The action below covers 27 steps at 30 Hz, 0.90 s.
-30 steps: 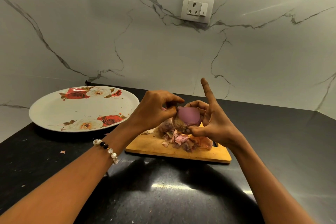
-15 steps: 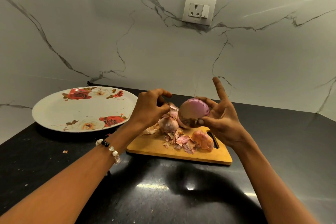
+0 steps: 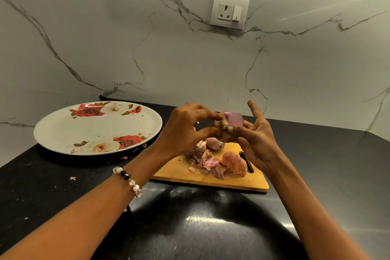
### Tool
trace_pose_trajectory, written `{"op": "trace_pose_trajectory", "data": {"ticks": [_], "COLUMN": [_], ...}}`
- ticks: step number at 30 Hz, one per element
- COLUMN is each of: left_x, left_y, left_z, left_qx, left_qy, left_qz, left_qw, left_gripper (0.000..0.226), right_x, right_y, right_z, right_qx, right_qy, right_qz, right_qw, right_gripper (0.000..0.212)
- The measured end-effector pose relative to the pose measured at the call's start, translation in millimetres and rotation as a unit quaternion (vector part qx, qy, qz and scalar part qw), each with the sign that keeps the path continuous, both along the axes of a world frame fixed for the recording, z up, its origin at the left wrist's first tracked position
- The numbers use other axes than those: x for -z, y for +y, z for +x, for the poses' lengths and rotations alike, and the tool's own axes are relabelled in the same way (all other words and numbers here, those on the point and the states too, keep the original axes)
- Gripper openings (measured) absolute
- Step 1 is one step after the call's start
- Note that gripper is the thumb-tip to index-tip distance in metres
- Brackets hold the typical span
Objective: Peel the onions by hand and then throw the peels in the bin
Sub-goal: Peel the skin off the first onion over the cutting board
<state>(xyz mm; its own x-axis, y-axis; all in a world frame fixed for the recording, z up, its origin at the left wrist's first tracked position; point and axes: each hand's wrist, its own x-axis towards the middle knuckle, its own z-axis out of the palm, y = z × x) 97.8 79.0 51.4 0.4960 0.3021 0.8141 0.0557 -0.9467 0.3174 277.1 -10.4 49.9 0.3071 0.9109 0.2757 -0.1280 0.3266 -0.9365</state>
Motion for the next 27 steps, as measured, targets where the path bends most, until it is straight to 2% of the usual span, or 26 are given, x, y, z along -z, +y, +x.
{"op": "trace_pose_trajectory", "data": {"ticks": [4,8,11,13,17,21,27], "left_x": [1.2,-3.0,-3.4,-1.6,2.8,5.1,7.8], "left_y": [-0.3,-0.3,-0.5,0.8,4.5,8.6,6.6], "left_z": [-0.1,-1.7,-2.3,-1.7,2.0,2.7,6.7], "left_qx": [-0.006,0.003,0.015,0.013,-0.013,-0.019,-0.071], "left_qy": [-0.035,-0.039,-0.031,-0.016,0.005,0.011,0.004], "left_qz": [0.001,-0.032,-0.05,-0.038,0.027,0.04,0.08], "left_qw": [0.999,0.999,0.998,0.999,1.0,0.999,0.994], "left_gripper": [0.031,0.026,0.022,0.02,0.023,0.019,0.013], "right_x": [0.7,0.4,-0.1,0.0,1.9,1.6,1.4], "right_y": [1.3,1.0,-2.3,-3.7,-1.9,-2.5,-5.0], "right_z": [-1.9,-1.4,-0.2,-1.9,-5.3,-6.9,-13.5], "right_qx": [-0.038,-0.054,-0.057,-0.056,-0.053,-0.052,-0.032], "right_qy": [0.049,0.047,0.013,-0.007,-0.008,0.003,0.012], "right_qz": [-0.011,-0.01,-0.005,-0.007,-0.01,-0.007,-0.013], "right_qw": [0.998,0.997,0.998,0.998,0.998,0.999,0.999], "right_gripper": [0.129,0.113,0.099,0.098,0.111,0.115,0.095]}}
